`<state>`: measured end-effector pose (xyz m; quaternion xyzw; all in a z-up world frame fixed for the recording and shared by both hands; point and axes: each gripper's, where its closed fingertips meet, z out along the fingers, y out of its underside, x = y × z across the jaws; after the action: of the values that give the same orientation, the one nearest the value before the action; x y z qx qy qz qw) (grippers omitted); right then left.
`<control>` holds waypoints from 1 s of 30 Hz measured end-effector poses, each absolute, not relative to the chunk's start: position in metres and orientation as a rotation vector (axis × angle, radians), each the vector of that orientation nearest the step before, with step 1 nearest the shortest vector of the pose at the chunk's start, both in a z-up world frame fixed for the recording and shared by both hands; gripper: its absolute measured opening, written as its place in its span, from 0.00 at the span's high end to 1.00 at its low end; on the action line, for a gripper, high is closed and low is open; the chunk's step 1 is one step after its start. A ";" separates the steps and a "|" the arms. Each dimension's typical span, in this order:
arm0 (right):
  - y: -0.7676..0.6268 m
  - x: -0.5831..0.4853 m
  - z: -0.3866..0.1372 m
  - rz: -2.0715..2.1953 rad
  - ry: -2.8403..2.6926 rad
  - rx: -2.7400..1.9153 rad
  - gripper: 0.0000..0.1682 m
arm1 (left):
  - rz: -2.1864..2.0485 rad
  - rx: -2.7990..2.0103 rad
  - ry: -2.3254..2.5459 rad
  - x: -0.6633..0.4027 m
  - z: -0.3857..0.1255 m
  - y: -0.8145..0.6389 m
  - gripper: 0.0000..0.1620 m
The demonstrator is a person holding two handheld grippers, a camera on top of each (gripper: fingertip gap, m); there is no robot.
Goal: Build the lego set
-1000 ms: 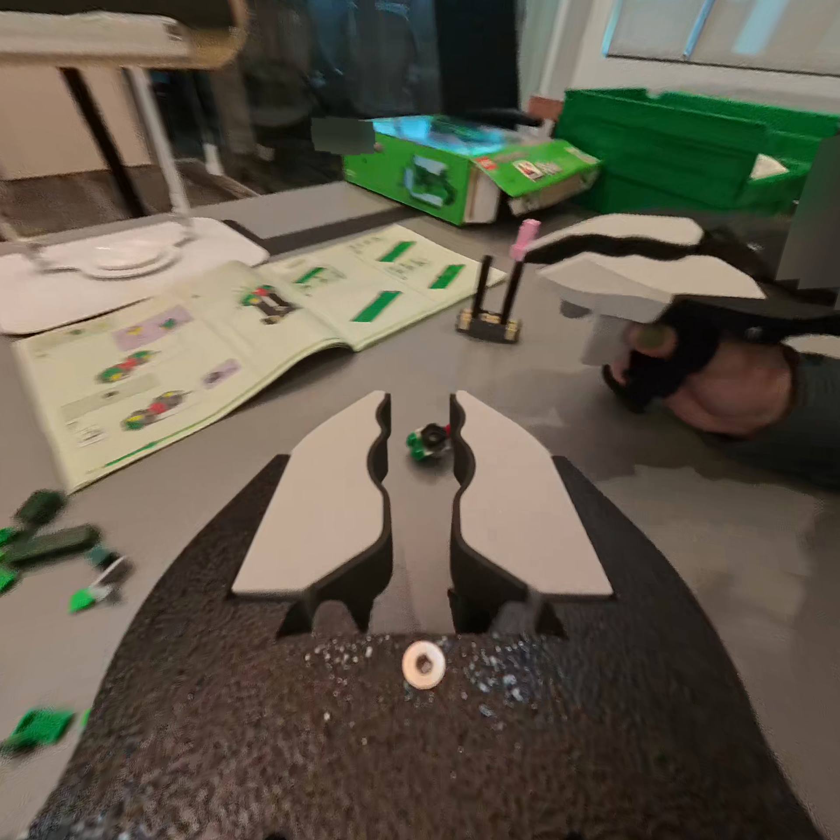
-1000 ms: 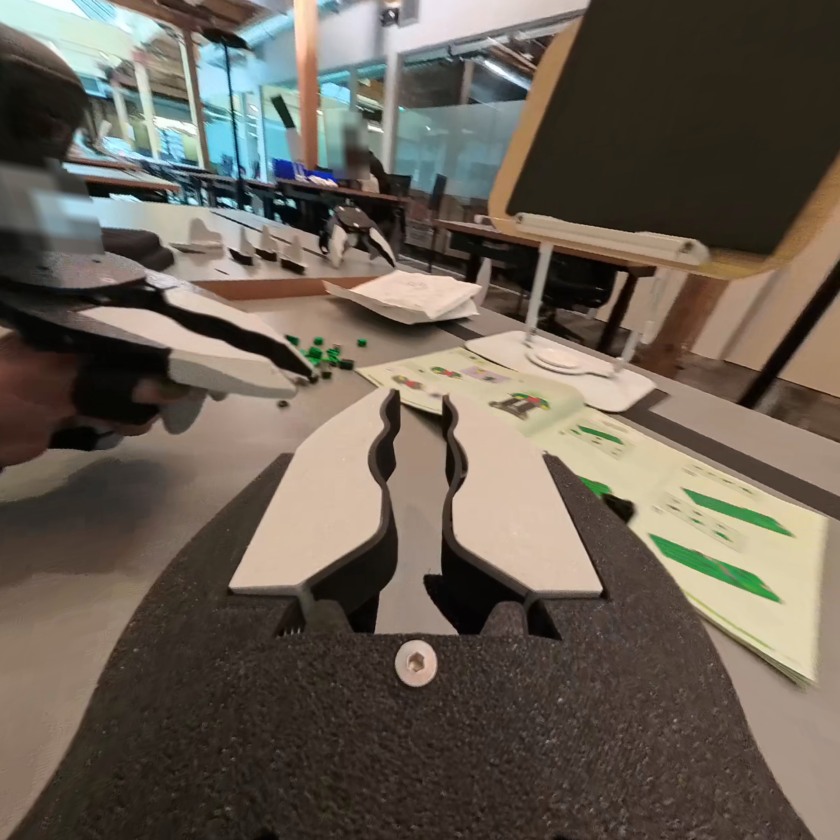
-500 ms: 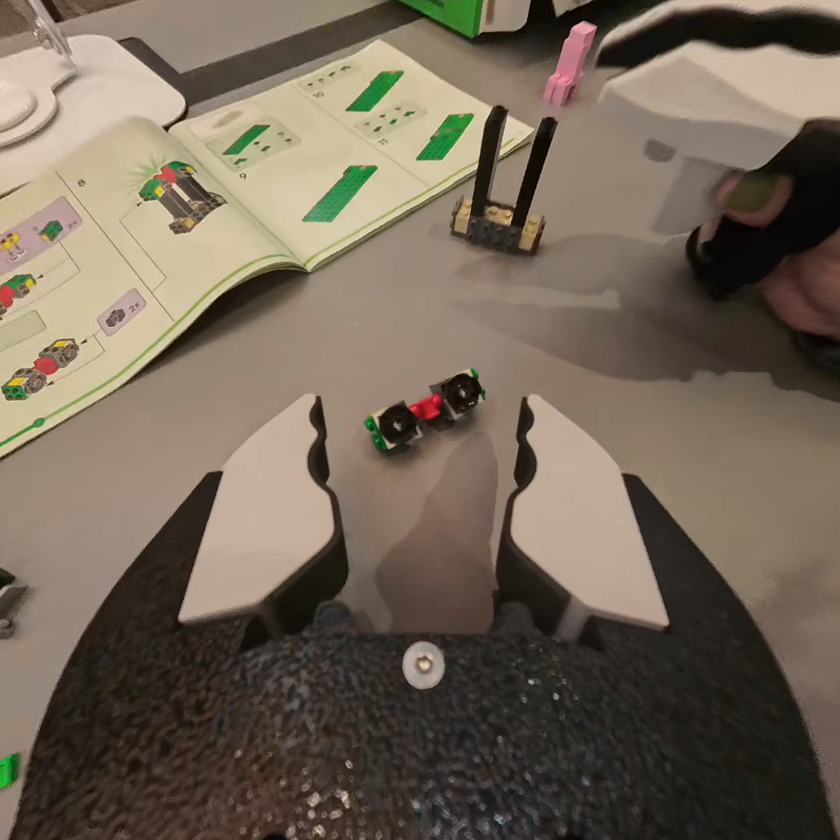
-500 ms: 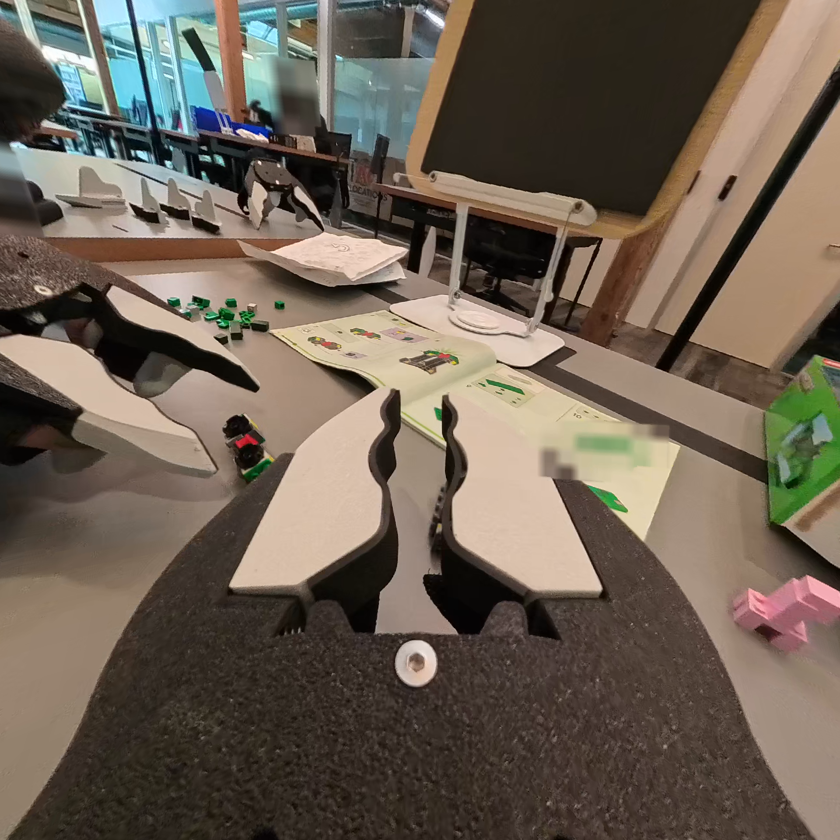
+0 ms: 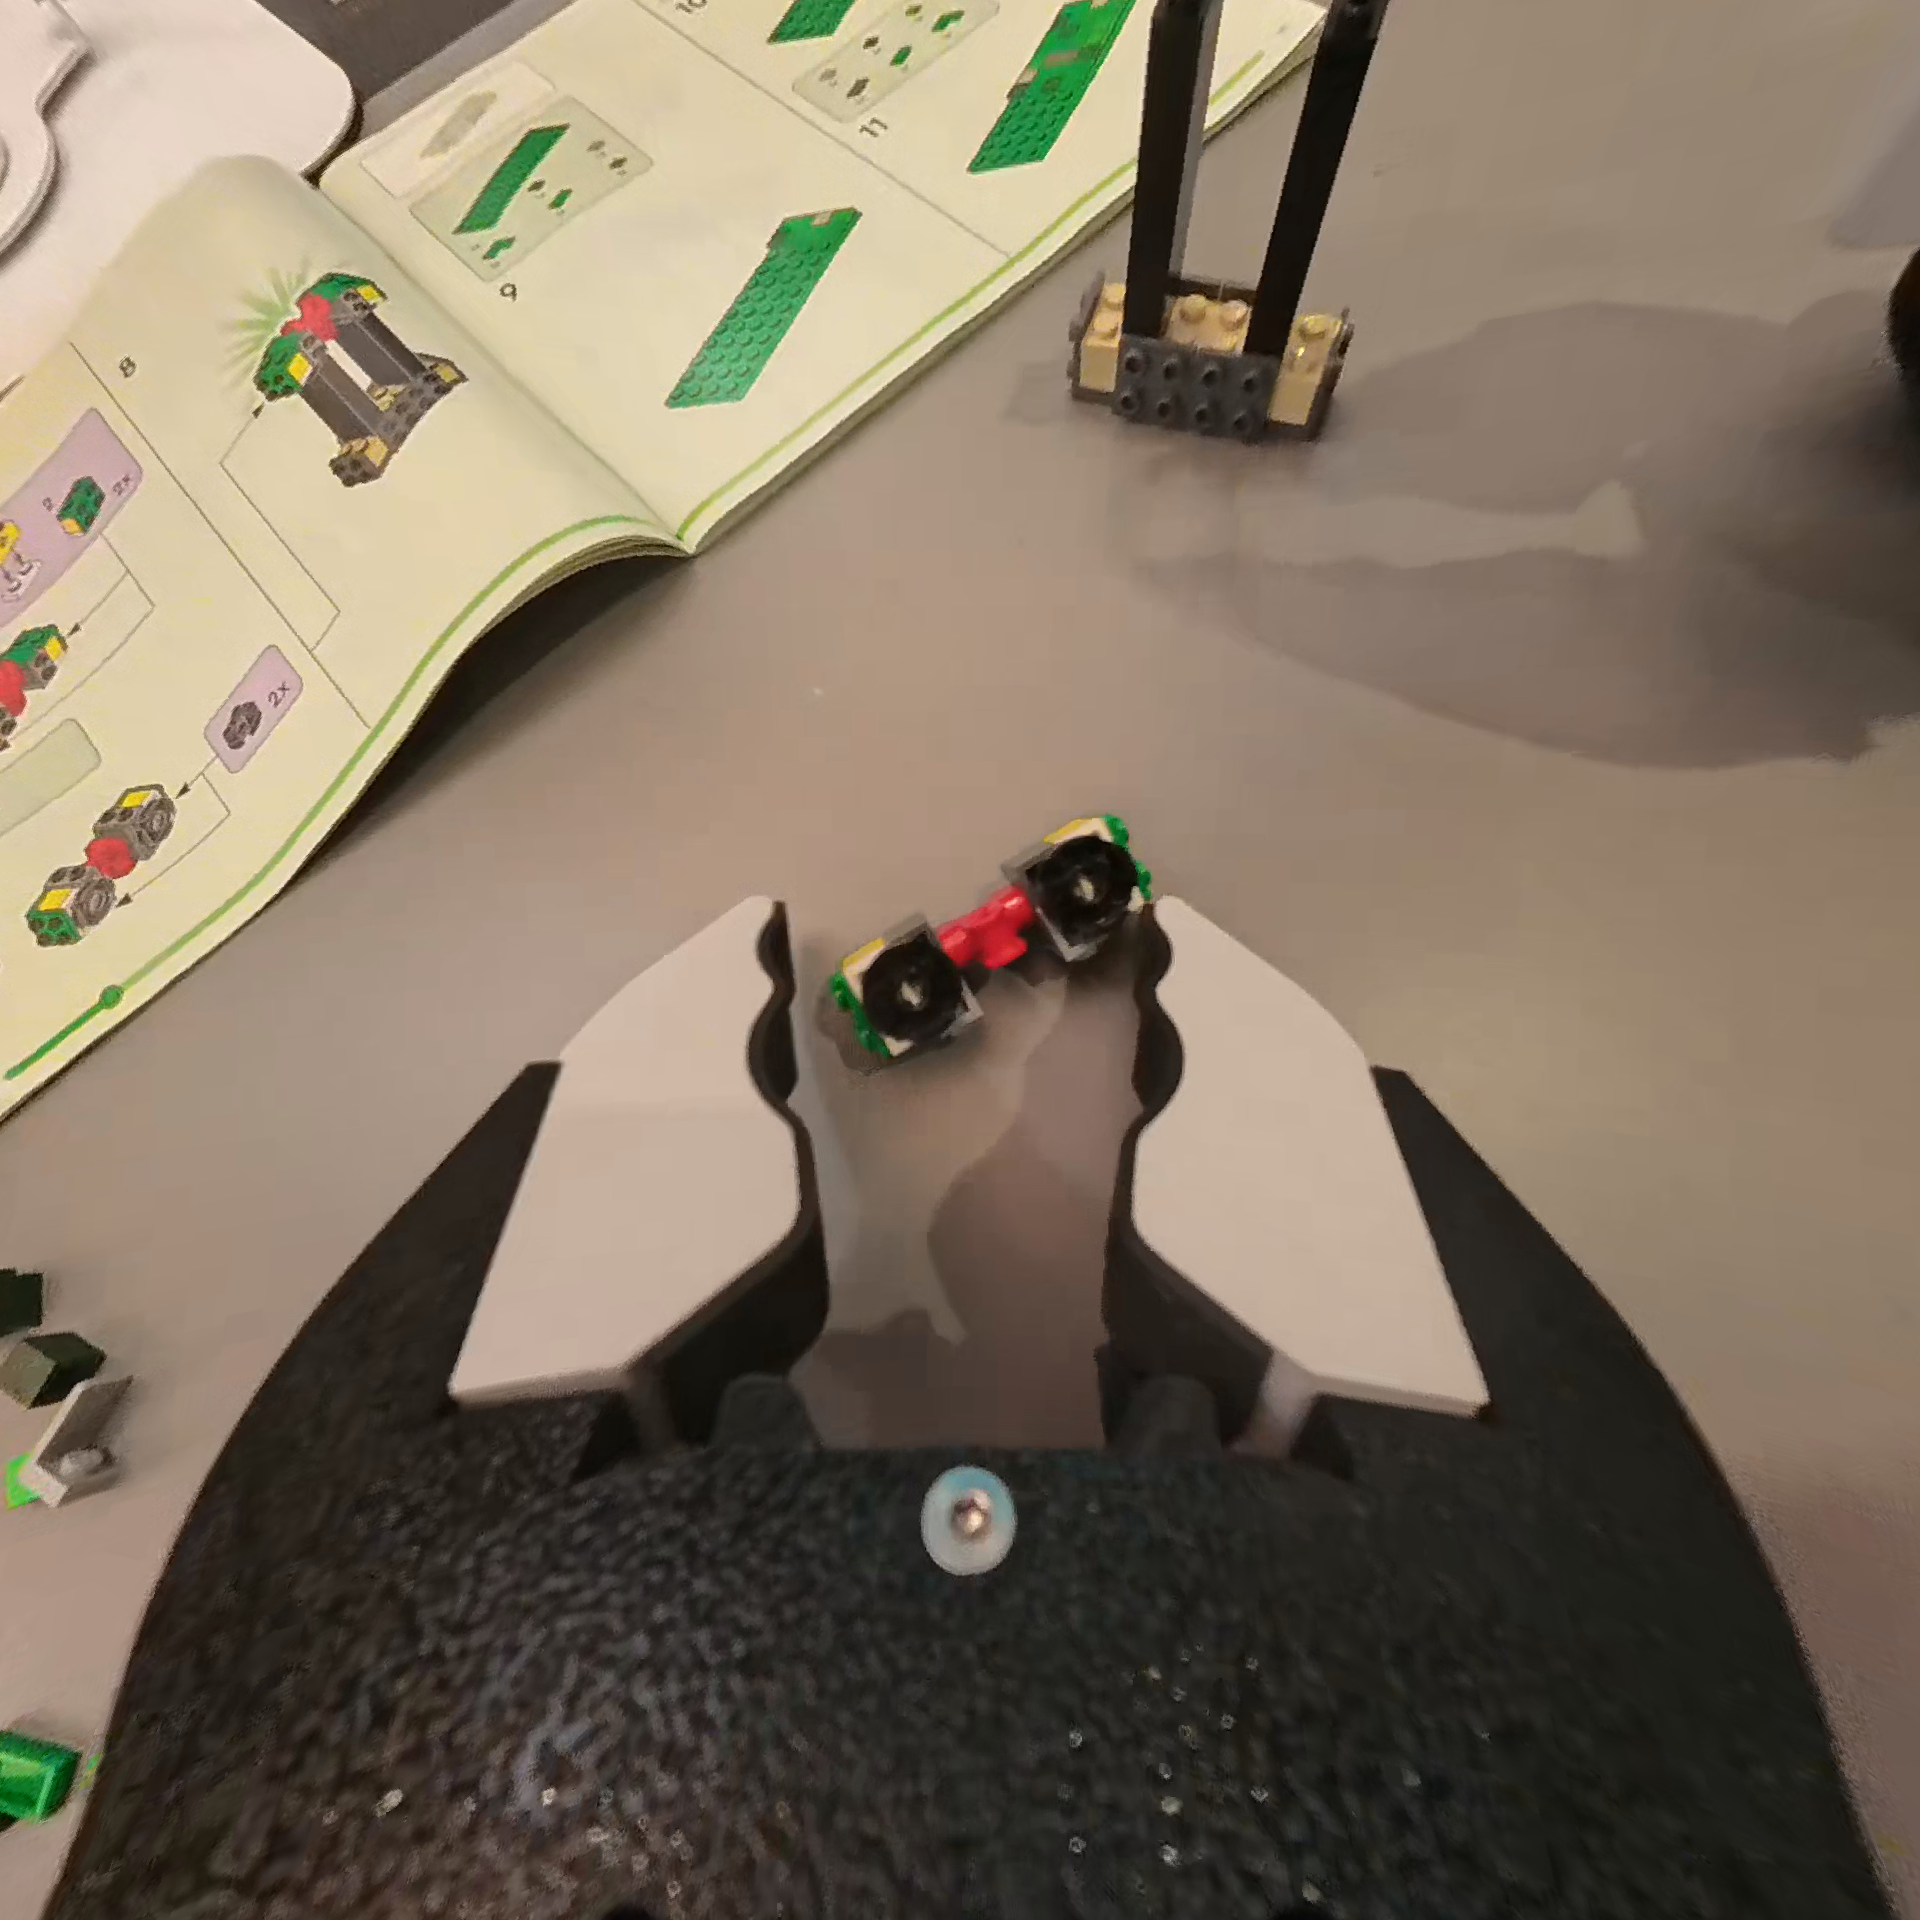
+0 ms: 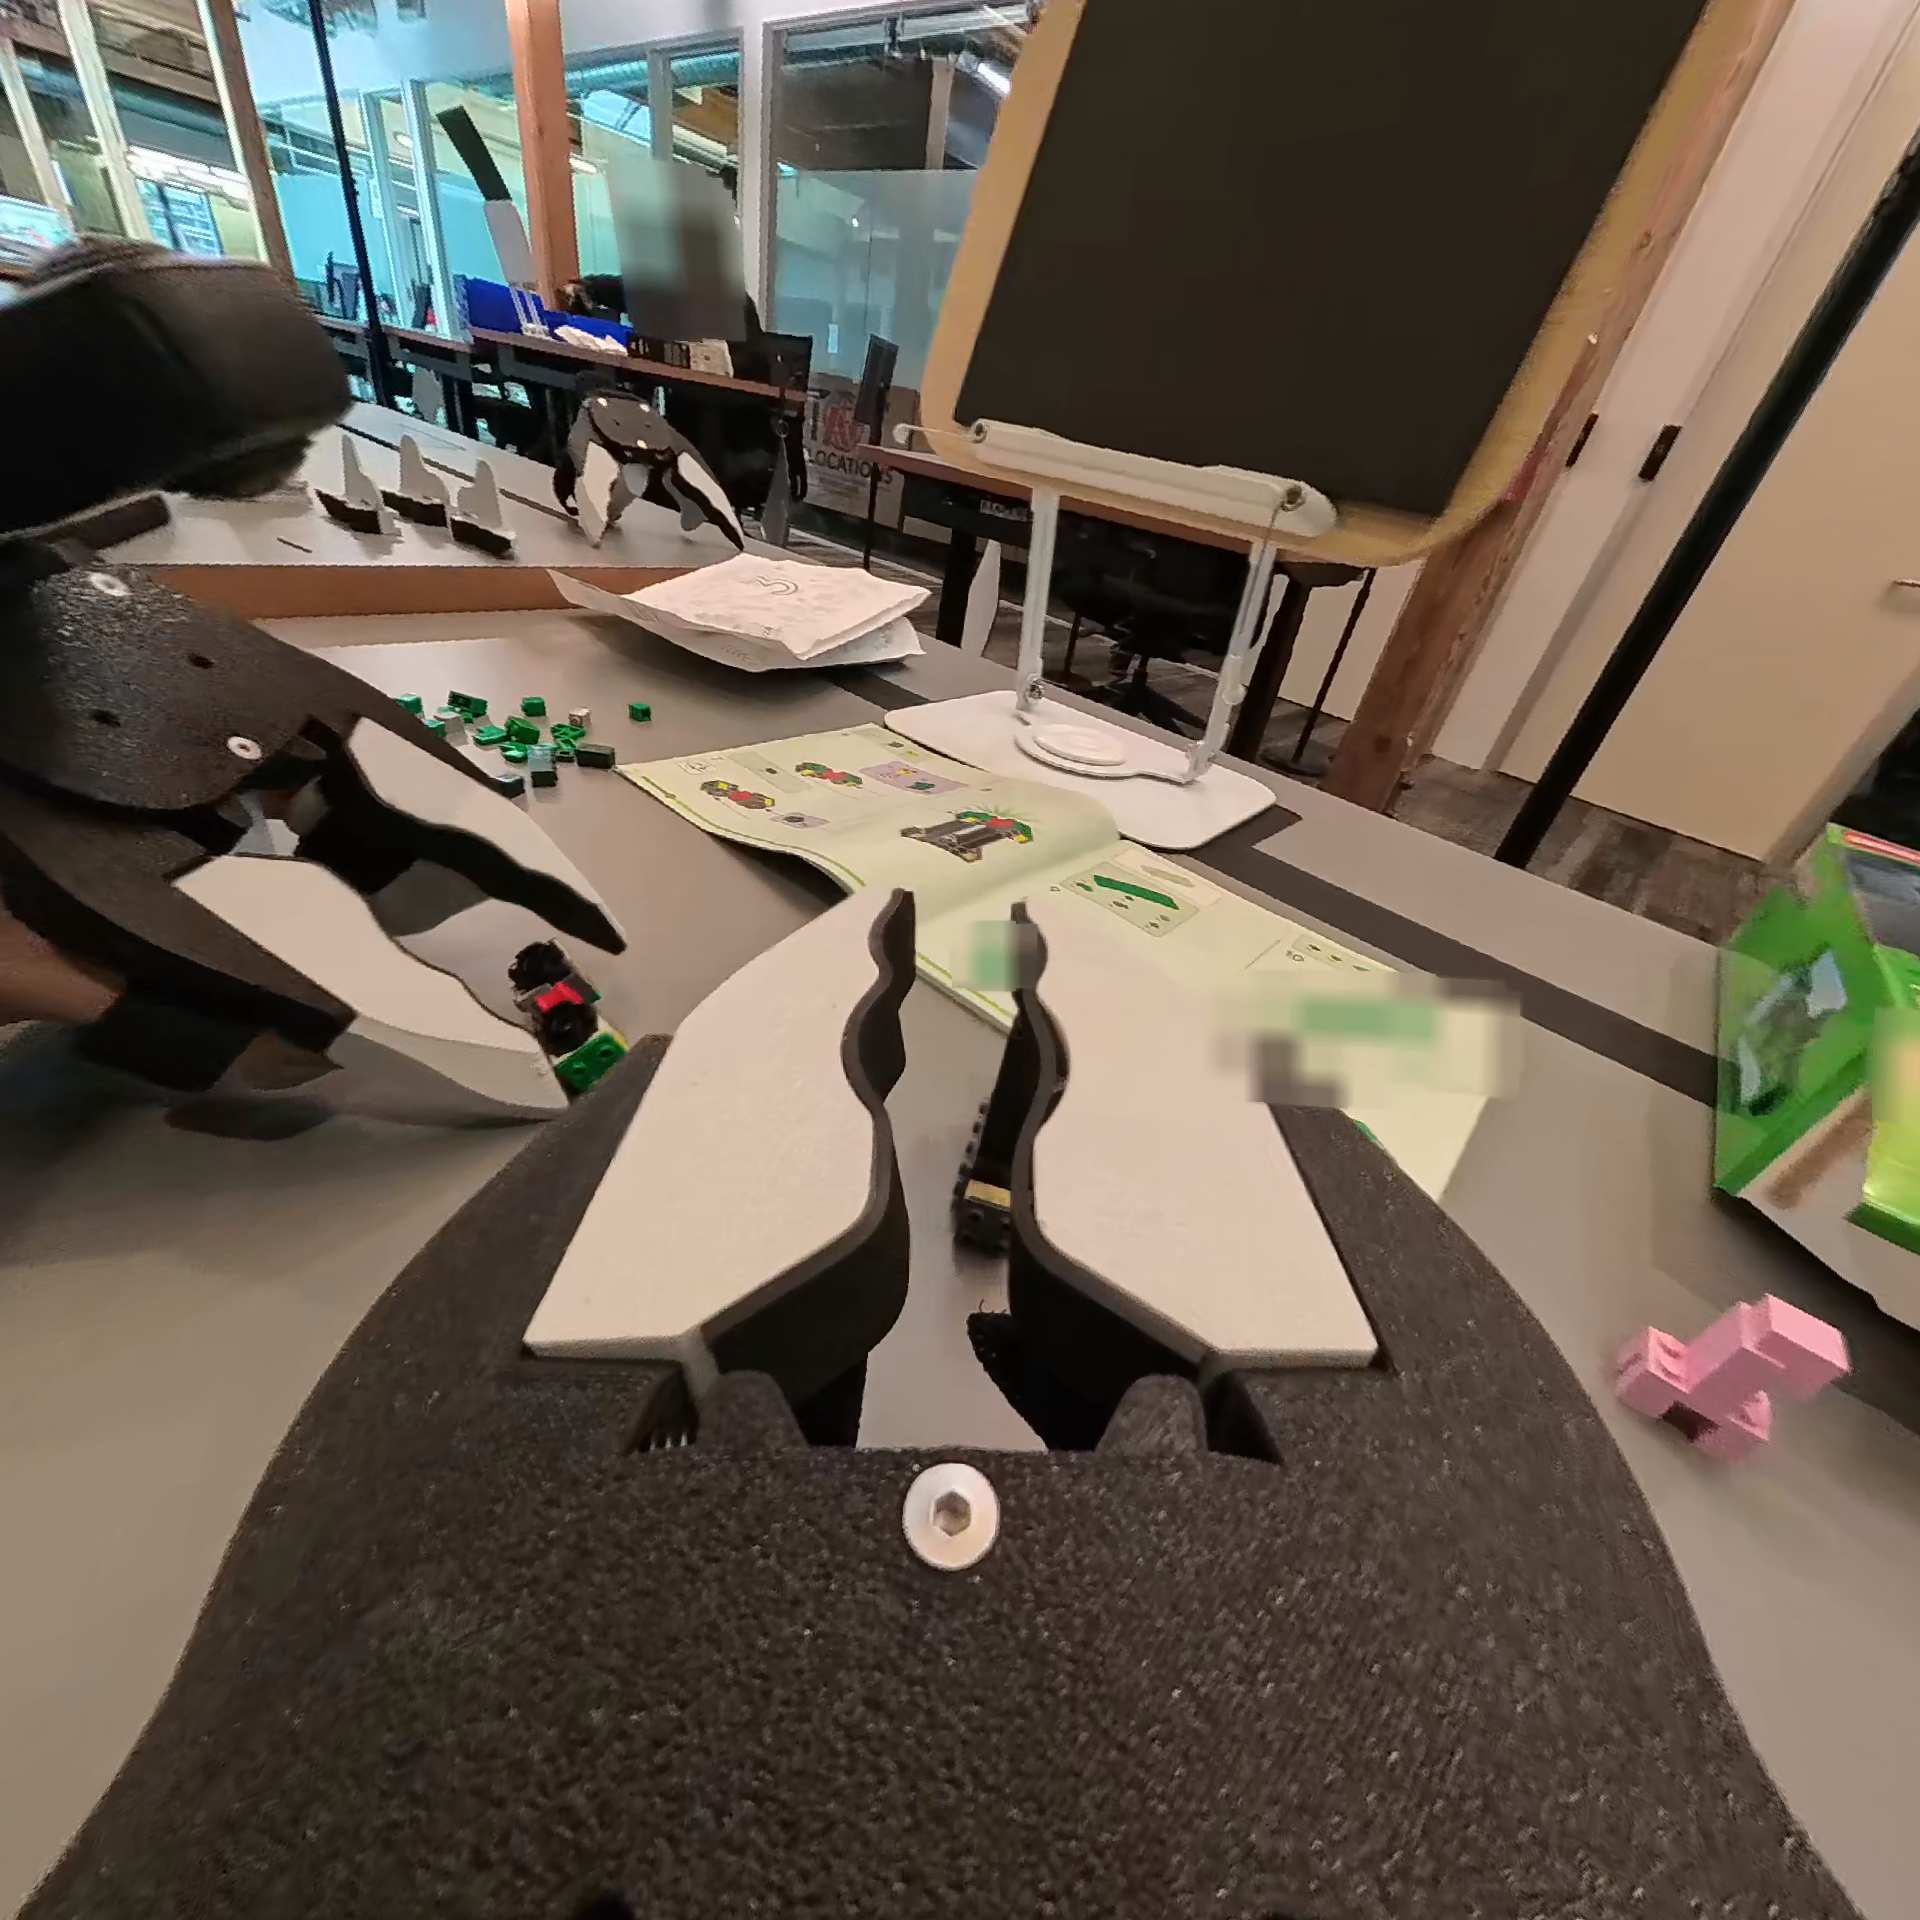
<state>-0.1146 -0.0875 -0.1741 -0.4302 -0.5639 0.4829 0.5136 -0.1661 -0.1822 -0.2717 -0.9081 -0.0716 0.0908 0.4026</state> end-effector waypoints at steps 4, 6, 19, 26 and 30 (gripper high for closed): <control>-0.100 -0.116 -0.175 1.214 -1.409 -1.009 0.89 | 0.225 -2.291 -0.130 -0.164 -0.271 -0.181 0.71; -0.108 -0.117 -0.178 1.260 -1.455 -1.010 0.88 | 0.227 -2.284 -0.111 -0.164 -0.271 -0.182 0.72; -0.151 -0.102 -0.186 1.798 -1.763 -1.164 0.84 | 0.329 -1.805 0.256 -0.133 -0.205 -0.177 0.75; -0.165 -0.099 -0.177 1.818 -1.728 -0.992 0.82 | -0.276 -1.390 -0.016 -0.116 -0.144 -0.182 0.76; -0.170 -0.099 -0.154 1.739 -1.533 -0.852 0.85 | -0.530 -1.181 -0.154 -0.119 -0.122 -0.186 0.86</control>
<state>-0.0987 -0.1701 -0.1537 -0.3255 -0.5860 0.6649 0.3294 -0.1190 -0.1863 -0.1219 -0.5497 -0.0718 -0.2465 0.7949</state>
